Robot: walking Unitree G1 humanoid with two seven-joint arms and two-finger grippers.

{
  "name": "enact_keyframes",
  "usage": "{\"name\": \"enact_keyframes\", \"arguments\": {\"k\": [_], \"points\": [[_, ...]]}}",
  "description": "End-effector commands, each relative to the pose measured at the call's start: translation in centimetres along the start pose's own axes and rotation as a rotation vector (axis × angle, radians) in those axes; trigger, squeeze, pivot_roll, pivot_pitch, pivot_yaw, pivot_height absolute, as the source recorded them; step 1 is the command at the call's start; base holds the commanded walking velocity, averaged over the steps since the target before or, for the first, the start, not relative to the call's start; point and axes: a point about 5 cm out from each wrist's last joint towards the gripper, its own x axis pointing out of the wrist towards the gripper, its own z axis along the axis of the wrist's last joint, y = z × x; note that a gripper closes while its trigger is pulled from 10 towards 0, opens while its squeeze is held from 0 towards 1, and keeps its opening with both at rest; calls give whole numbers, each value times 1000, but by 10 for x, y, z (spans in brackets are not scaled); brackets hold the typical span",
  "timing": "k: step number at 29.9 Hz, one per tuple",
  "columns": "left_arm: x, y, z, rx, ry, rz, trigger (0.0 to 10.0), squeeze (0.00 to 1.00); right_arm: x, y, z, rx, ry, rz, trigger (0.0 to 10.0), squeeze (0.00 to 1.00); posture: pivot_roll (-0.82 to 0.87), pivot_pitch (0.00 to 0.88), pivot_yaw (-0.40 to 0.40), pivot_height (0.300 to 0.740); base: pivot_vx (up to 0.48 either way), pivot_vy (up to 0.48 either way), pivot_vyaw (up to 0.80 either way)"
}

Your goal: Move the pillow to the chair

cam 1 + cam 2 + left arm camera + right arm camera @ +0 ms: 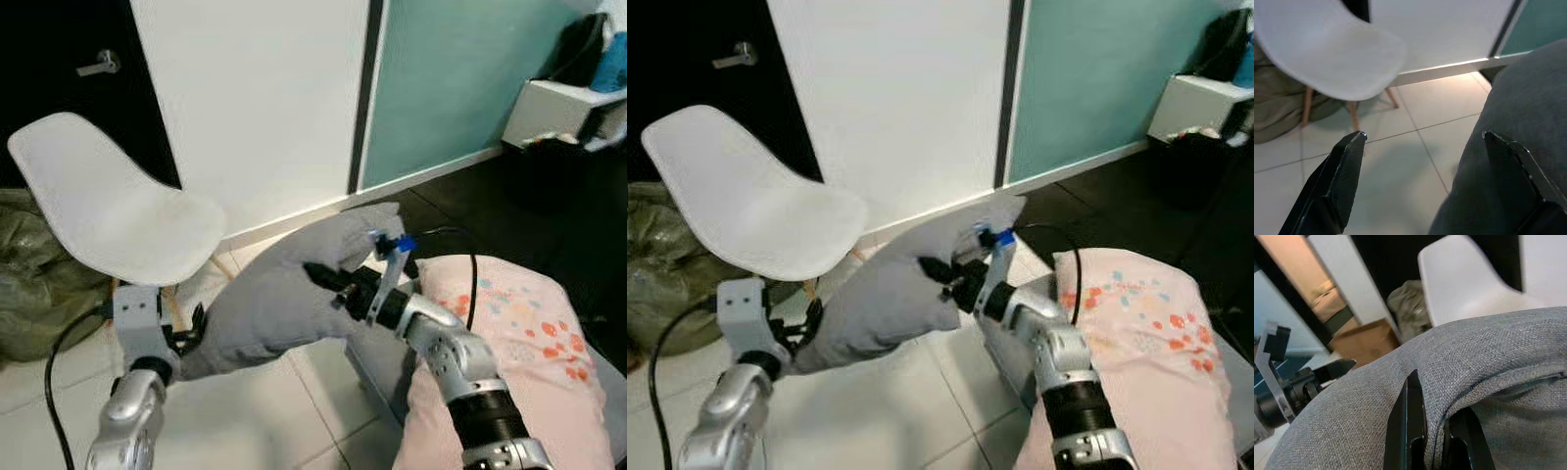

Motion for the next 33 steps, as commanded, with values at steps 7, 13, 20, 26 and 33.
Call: {"name": "enact_keyframes", "arguments": {"k": [7,13,20,26,33], "points": [[1,0,0,-22,-5,22,10000,0,0,-2,17,-76,-49,-23,4824,0,-124,11,-32,738,0,0,794],[0,0,1,-29,-12,3,10000,0,1,-13,15,-68,-23,-112,10000,0,-122,8,-35,738,0,0,267],[1,-1,6,-55,-37,-22,10000,0,-1,-21,20,-75,-50,-170,10000,0,-121,1,-38,738,452,0,0],[3,-3,9,-58,-45,-31,10000,0,-2,-24,22,-81,-55,-190,10000,0,-119,0,-37,738,480,0,0],[5,-5,10,-52,-48,-43,10000,0,1,-23,23,-85,-65,-190,10000,0,-114,0,-34,738,480,0,0]]}}
